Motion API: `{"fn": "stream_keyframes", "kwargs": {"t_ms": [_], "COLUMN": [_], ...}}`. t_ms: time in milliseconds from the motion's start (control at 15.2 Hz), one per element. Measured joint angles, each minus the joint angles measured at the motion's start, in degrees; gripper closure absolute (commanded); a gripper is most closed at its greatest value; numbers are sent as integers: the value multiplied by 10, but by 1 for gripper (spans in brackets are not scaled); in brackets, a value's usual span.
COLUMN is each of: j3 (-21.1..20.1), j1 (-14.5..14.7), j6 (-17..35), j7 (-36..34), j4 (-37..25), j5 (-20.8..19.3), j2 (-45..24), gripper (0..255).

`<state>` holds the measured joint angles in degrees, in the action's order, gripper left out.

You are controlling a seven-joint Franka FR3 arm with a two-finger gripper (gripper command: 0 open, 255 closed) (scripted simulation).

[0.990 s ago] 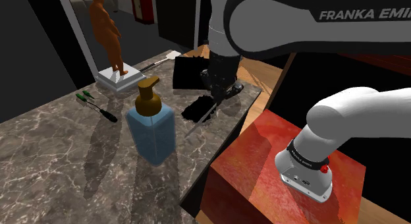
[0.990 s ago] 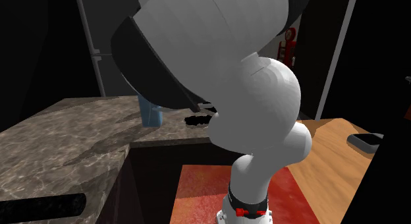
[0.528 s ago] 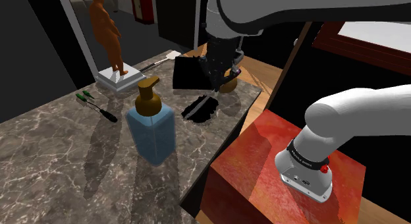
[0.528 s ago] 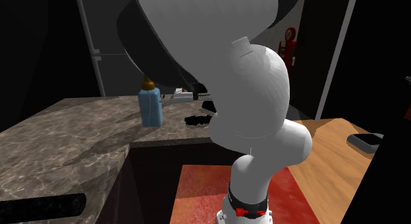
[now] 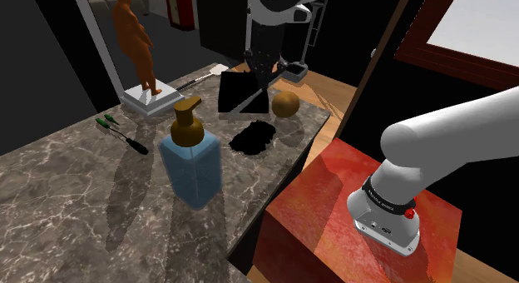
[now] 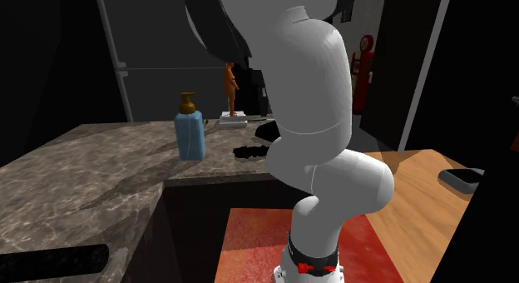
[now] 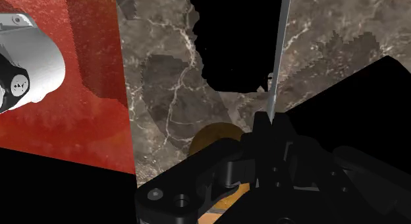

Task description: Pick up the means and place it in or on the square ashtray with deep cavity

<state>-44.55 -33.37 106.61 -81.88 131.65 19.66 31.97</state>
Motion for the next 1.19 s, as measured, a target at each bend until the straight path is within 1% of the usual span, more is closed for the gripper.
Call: {"fn": "stream_keyframes", "kwargs": {"t_ms": [264, 396, 528, 660, 792, 858, 924, 1056, 1188], "j3": [-14, -26, -32, -49, -58, -65, -65, -64, -60], "j1": [-54, -81, -101, -122, -133, -136, -137, -129, -127], "j6": [18, 27, 29, 29, 24, 20, 15, 1, 5], "j7": [8, 5, 5, -12, -26, -41, -44, -63, -65], "j4": [-55, -86, -114, -158, -197, -226, -242, -295, -301], "j5": [-49, -80, -107, -150, -190, -220, -236, -285, -300], "j2": [-80, -127, -164, -222, -273, -312, -331, -393, -410], "gripper": [255, 255, 255, 255, 255, 255, 255, 255, 255]}}
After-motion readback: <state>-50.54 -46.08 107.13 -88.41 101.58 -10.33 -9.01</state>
